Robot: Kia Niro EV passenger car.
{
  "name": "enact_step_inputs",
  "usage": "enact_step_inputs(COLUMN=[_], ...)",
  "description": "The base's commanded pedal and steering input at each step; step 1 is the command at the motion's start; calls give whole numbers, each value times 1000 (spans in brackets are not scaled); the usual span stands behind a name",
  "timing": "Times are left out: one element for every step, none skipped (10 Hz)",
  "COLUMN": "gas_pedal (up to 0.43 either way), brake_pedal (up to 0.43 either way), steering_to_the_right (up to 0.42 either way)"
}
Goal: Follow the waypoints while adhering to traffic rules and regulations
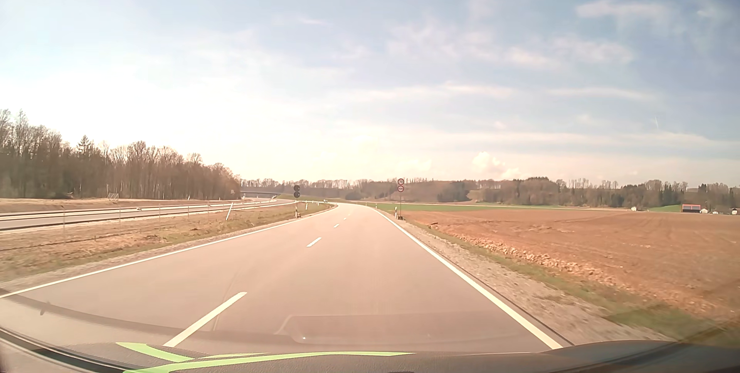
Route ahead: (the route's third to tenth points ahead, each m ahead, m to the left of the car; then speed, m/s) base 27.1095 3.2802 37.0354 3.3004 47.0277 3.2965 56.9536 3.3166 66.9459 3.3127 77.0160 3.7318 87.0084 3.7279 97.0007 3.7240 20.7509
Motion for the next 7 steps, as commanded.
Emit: enact_step_inputs(gas_pedal=[0,0,0,0,0,0,0], brake_pedal=[0,6,43,79,91,91,91], steering_to_the_right=[-2,-1,0,0,0,2,2])
